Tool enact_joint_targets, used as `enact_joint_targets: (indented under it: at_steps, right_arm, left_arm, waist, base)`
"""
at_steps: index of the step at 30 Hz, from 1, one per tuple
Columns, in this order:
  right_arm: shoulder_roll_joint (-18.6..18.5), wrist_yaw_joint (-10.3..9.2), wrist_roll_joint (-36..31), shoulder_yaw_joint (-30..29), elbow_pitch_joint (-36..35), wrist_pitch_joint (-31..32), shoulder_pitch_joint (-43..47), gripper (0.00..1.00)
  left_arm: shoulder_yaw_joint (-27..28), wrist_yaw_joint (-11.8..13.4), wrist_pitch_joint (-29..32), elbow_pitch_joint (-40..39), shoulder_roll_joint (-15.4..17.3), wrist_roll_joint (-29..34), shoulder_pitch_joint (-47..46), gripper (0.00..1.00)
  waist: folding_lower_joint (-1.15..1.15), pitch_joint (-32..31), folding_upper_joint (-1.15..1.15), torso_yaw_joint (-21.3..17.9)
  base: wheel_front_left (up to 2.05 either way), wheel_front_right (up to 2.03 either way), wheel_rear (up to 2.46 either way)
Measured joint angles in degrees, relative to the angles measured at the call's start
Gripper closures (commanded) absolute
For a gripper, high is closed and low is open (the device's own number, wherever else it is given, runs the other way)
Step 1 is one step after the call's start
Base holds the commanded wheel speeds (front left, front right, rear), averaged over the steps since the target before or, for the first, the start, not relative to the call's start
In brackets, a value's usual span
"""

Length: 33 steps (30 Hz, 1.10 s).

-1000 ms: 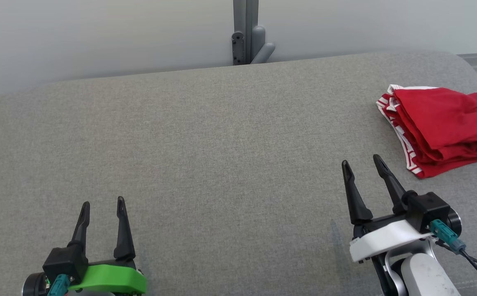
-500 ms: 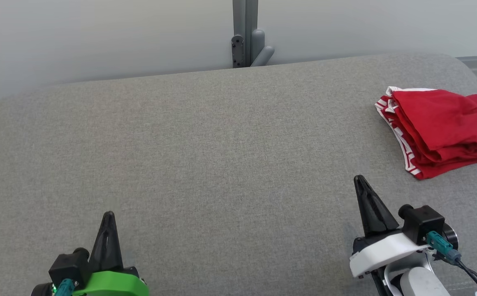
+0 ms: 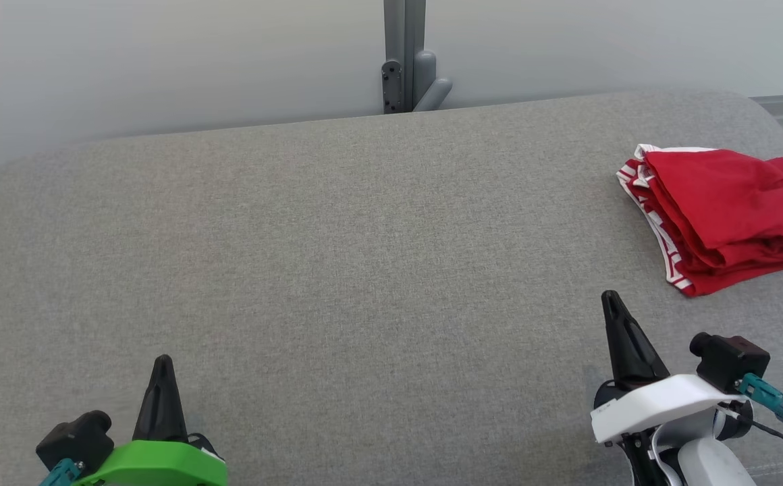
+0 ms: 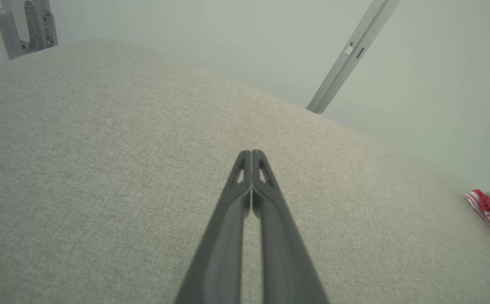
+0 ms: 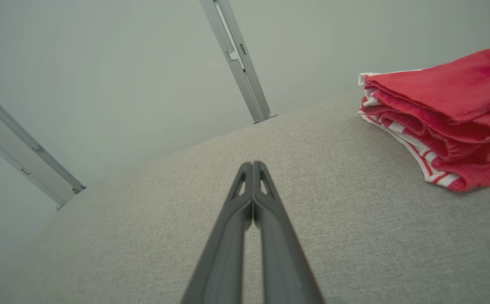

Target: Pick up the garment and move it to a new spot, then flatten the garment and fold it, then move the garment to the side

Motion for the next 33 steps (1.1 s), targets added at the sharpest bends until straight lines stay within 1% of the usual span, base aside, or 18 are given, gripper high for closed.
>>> enact_joint_targets:
  at_steps: [17, 33]
  right_arm:
    - [-0.8, 0.00, 16.6, -1.1, 0.0, 2.8, 0.0, 1.00]
    - [-1.4, -0.01, 29.4, -2.1, -0.1, 5.4, 0.2, 1.00]
  left_arm:
    - [2.1, -1.5, 4.1, -0.3, 0.0, -14.8, -0.3, 1.00]
    - [3.7, -2.7, 7.3, -0.5, 0.0, -26.2, -1.1, 1.00]
  waist:
    - [0.00, -0.3, 0.00, 0.2]
    - [0.00, -0.6, 0.00, 0.4]
  base:
    - [0.00, 0.00, 0.00]
    - [0.00, 0.00, 0.00]
